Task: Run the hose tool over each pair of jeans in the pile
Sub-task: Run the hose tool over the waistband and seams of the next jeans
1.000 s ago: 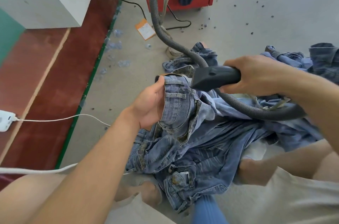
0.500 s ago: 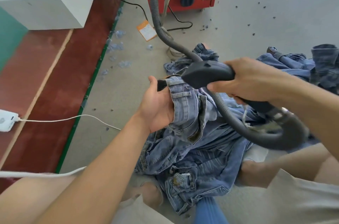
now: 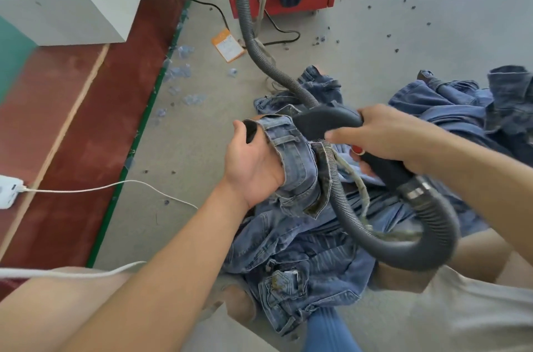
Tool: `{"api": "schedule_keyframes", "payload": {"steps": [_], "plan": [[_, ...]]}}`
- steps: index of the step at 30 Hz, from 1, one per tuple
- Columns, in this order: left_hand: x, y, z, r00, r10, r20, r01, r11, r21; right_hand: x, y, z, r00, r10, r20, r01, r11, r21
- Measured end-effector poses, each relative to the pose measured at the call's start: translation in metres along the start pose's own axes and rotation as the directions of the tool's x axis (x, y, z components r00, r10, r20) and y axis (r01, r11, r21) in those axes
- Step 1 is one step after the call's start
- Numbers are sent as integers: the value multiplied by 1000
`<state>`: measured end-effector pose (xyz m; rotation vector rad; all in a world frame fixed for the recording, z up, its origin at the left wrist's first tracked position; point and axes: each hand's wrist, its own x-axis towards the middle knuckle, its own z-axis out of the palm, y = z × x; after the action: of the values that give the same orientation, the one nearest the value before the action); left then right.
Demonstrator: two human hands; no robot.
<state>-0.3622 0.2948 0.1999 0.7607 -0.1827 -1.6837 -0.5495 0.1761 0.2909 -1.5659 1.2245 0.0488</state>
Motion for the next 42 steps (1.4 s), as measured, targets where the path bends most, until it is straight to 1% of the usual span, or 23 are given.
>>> {"api": "schedule_keyframes", "payload": {"steps": [2, 3, 4, 5, 7, 10, 13, 14, 17, 18, 19, 22, 24, 26, 28, 30, 31, 32, 34, 35, 37, 39, 42], "plan": [[-1, 6, -1, 1000, -9, -3, 9, 1000, -24, -7, -1, -8, 988, -48, 143, 81, 970, -231], [-1, 9, -1, 1000, -16, -5, 15, 999, -29, -11, -2, -7, 977, -57, 204, 120, 943, -310], [-1, 10, -1, 1000, -20, -10, 20, 1000, -23, -12, -2, -3, 969, -65, 236, 146, 928, -343], [-1, 10, 0, 1000, -23, -15, 23, 1000, -6, -12, -3, 2, 969, -80, 234, 159, 927, -339], [-1, 10, -1, 999, -19, -33, 19, 1000, 13, -7, -5, 11, 978, -128, 162, 173, 935, -309], [-1, 15, -6, 997, -21, -70, 19, 999, -25, -4, -7, 17, 981, -188, 39, 191, 947, -259], [-2, 17, -5, 996, -46, -79, 50, 998, 46, -4, -5, 19, 964, -261, -58, 232, 924, -304], [-3, 15, -4, 995, -65, -74, 71, 995, 75, -4, -5, 19, 956, -278, -92, 241, 925, -293], [-5, 6, -1, 993, -98, -69, 104, 990, 94, -2, -9, 5, 954, -268, -137, 247, 957, -154], [-5, 6, -1, 993, -97, -69, 103, 990, 91, -2, -11, -1, 959, -258, -120, 239, 960, -148], [-5, 8, -1, 994, -94, -64, 99, 992, 83, -3, -13, -6, 964, -251, -86, 232, 956, -180], [-4, 15, 0, 996, -74, -53, 79, 992, 95, -11, -14, -8, 967, -242, 75, 252, 894, -371], [-4, 14, 2, 997, -59, -57, 64, 993, 97, -13, -13, 2, 959, -243, 147, 283, 852, -440], [-3, 13, 2, 995, -59, -75, 65, 995, 76, -8, -13, 12, 953, -282, 108, 301, 860, -412], [-5, 12, 2, 994, -72, -82, 80, 993, 88, -1, -14, 14, 952, -306, -19, 286, 910, -300], [-8, 13, 3, 991, -102, -85, 112, 988, 110, 3, -16, 3, 954, -277, -119, 258, 954, -150], [-9, 15, 2, 989, -119, -84, 130, 980, 149, 3, -16, -5, 956, -264, -132, 251, 962, -106], [-9, 20, 0, 987, -138, -79, 153, 963, 222, 3, -15, -13, 956, -267, -124, 254, 960, -115], [-11, 32, -4, 984, -161, -73, 177, 894, 411, 0, -11, -25, 949, -307, -78, 280, 928, -244], [-12, 38, -6, 982, -173, -80, 190, 859, 475, -1, -8, -29, 942, -333, -47, 301, 896, -327], [-12, 43, -13, 976, -180, -126, 219, 830, 513, -4, -4, -29, 929, -369, 26, 341, 827, -448], [-8, 43, -19, 974, -146, -172, 216, 827, 519, -7, 0, -26, 919, -382, 94, 368, 753, -546], [0, 36, -23, 970, -85, -228, 211, 763, 611, -6, 10, -18, 897, -406, 173, 416, 650, -635]]}}
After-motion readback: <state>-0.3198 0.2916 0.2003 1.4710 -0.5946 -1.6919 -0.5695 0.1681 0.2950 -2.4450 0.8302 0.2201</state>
